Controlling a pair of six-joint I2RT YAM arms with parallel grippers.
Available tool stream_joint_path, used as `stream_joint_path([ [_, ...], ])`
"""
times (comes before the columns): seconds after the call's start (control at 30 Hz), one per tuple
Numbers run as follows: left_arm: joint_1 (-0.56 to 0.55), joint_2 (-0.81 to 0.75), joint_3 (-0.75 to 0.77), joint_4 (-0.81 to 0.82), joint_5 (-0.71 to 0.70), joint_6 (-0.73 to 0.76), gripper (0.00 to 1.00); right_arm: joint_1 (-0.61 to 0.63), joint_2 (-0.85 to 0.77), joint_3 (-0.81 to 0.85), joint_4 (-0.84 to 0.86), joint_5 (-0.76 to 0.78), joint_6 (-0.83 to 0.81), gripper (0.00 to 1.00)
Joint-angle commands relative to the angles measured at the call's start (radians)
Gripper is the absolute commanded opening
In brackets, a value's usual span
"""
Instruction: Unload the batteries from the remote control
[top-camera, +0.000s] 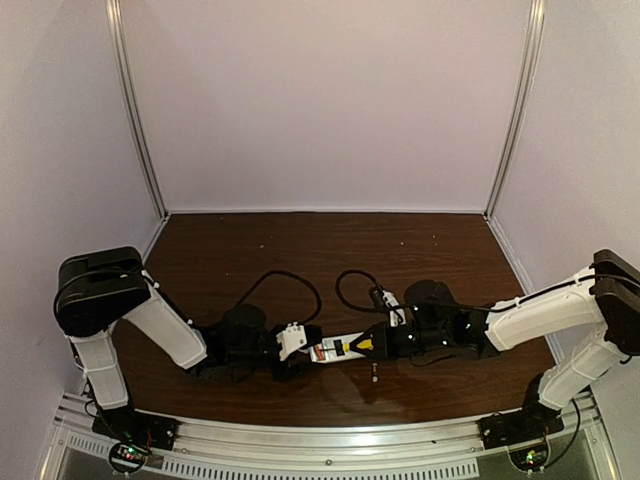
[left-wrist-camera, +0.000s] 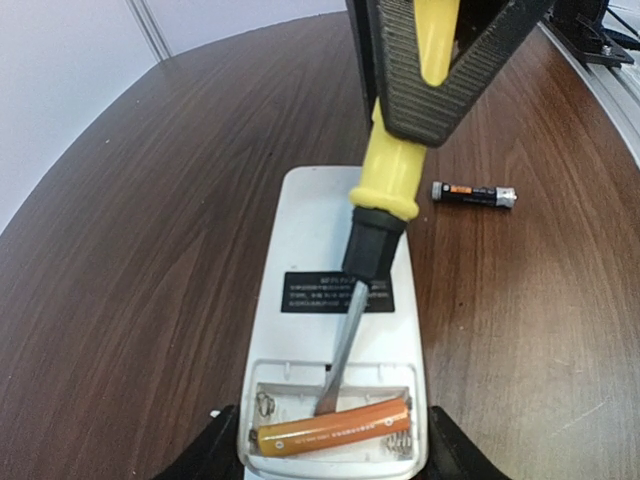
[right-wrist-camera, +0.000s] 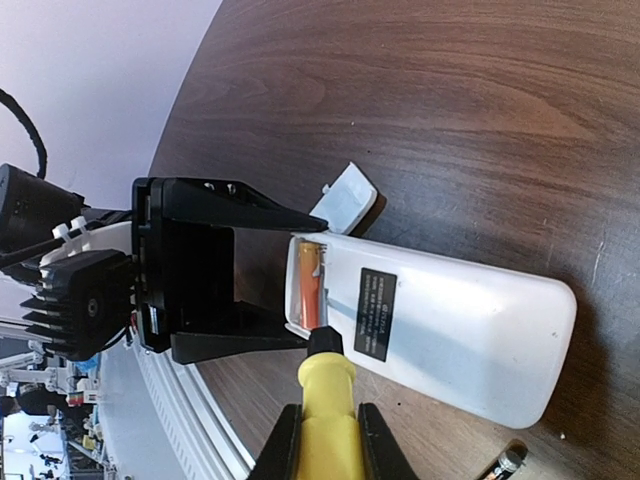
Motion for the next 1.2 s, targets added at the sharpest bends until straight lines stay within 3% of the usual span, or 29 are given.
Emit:
stream_joint_path([
  [0.0,0.004,-0.039,0.003,0.082,0.005,-0.003,0.0,-0.009,-0.026,0.053,-0.272,0.107,-0.096,0.0],
  [0.57,0.005,-0.033,0.009,0.074,0.003,0.002,0.0,0.038,-0.043,0.235,-0.594,0.118,-0.181,0.0],
  [1.17,0.004,-0.033,0.012,0.074,0.014,-0.003,0.0,0.102,0.004,0.319,-0.653,0.094,-0.152,0.0],
])
